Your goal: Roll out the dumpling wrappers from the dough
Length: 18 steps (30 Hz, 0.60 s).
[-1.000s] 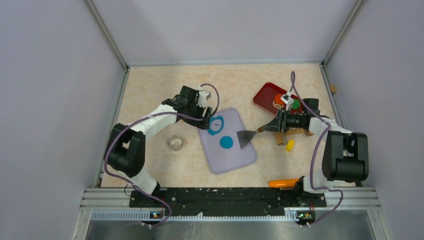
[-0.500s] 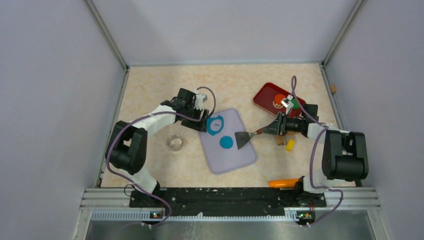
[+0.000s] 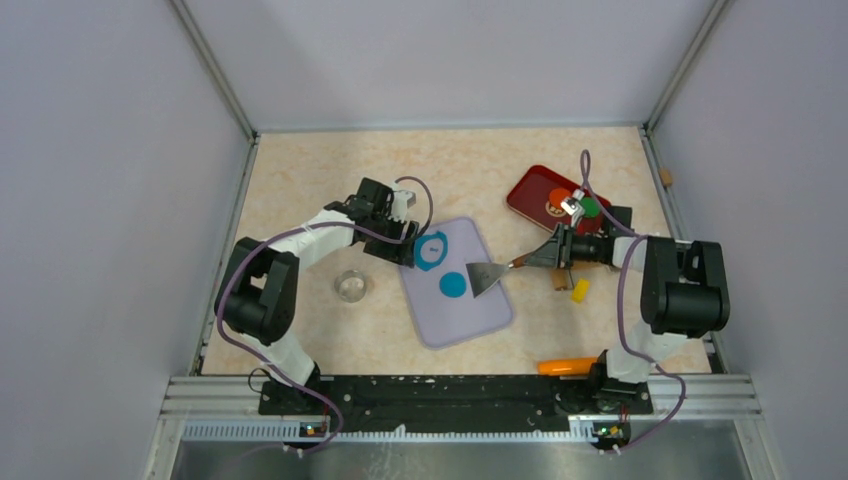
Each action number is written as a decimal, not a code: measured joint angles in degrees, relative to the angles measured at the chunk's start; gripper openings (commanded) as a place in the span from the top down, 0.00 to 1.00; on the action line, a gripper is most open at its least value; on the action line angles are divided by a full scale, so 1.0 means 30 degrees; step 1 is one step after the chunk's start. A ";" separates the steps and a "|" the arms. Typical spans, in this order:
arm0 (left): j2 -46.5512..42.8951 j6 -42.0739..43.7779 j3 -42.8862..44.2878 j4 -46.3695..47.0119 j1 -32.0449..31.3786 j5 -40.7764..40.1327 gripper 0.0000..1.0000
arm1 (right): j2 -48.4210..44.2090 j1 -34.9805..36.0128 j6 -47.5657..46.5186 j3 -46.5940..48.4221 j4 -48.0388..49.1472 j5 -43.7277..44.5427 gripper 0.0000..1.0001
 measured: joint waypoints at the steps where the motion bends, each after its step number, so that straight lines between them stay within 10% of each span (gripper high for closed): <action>1: 0.0000 0.0000 0.0000 0.0007 0.0000 0.0000 0.28 | 0.0153 0.0000 -0.0131 0.0109 -0.0138 -0.0015 1.00; 18: 0.0000 0.0000 -0.0168 0.0262 0.0087 0.0029 0.28 | 0.3206 -0.0175 -0.1872 0.2288 -0.2863 -0.1202 1.00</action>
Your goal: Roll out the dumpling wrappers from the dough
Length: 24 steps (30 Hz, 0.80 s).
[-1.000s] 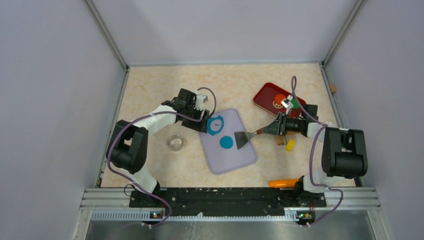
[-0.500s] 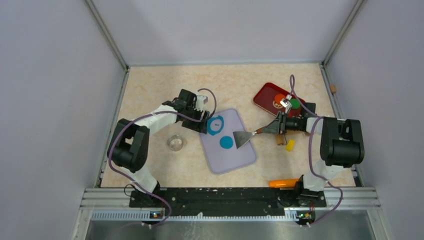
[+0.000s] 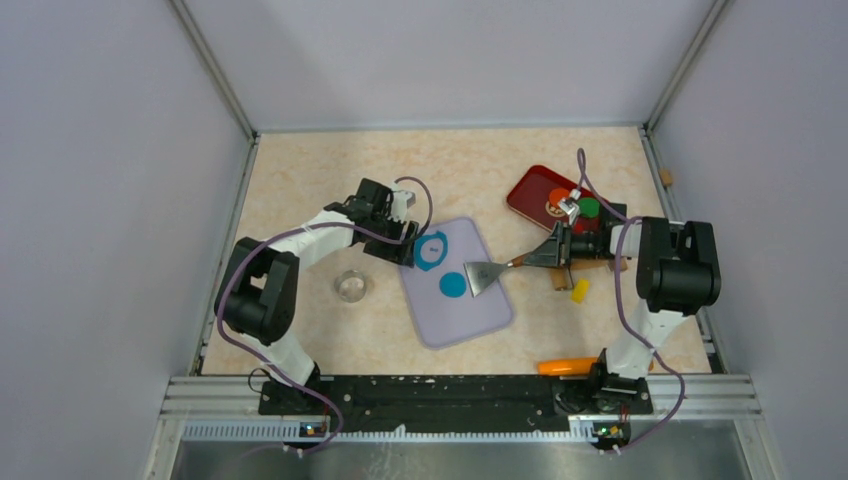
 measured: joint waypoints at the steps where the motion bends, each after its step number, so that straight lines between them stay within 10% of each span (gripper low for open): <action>1: 0.0000 0.0000 0.0000 0.0029 0.0007 0.0000 0.28 | 0.0000 0.0000 -0.0058 0.0007 -0.0015 0.0000 1.00; 24: 0.0000 0.0000 -0.0073 0.0240 0.0255 0.0452 0.28 | 0.0787 0.0619 -0.0962 0.0831 -0.1122 -0.0401 1.00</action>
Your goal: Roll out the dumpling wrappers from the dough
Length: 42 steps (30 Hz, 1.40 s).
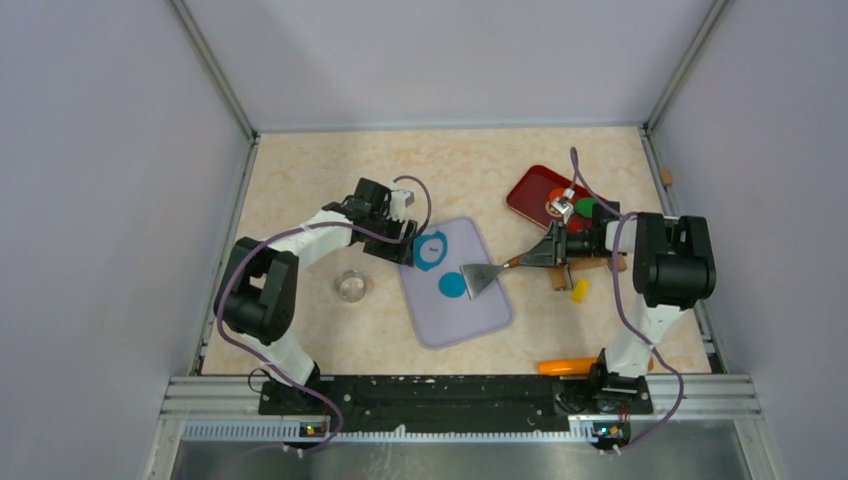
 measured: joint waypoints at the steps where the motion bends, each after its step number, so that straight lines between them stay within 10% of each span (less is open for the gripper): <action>1: 0.0000 0.0000 0.0000 0.0015 0.0000 0.0015 0.28 | 0.0022 0.0000 0.0000 0.0007 -0.0007 -0.0029 1.00; 26: 0.0393 -0.1676 -0.0605 0.0189 0.0554 -0.2506 0.46 | -0.1610 0.1209 0.3993 -0.1683 0.3730 0.1974 1.00; 42: 0.1428 -0.2973 -0.0015 0.0736 0.1872 -0.1902 1.00 | -0.1712 0.1800 0.4743 -0.1676 0.3927 0.2608 1.00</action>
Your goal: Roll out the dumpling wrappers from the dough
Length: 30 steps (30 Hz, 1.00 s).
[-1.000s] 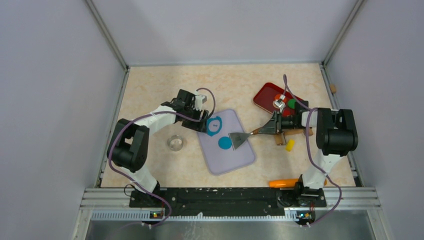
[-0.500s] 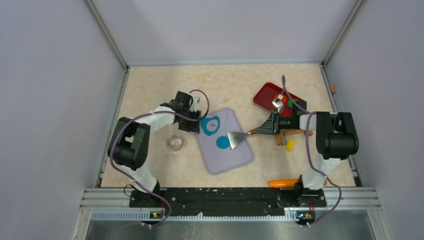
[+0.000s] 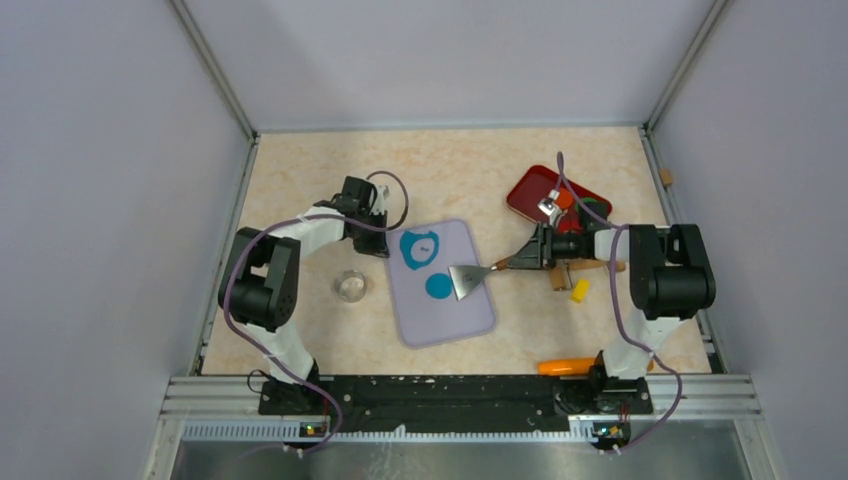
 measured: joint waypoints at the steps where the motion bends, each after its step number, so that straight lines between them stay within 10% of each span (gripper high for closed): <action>1: 0.0036 -0.0051 0.0036 0.0109 0.0073 -0.0058 1.00 | 0.0000 0.0204 0.0131 0.0000 0.0029 0.0080 1.00; 30: 0.0189 -0.0590 0.0153 0.0415 0.0787 -0.0080 1.00 | 0.0182 0.1982 0.3548 -0.0641 0.3796 0.1290 1.00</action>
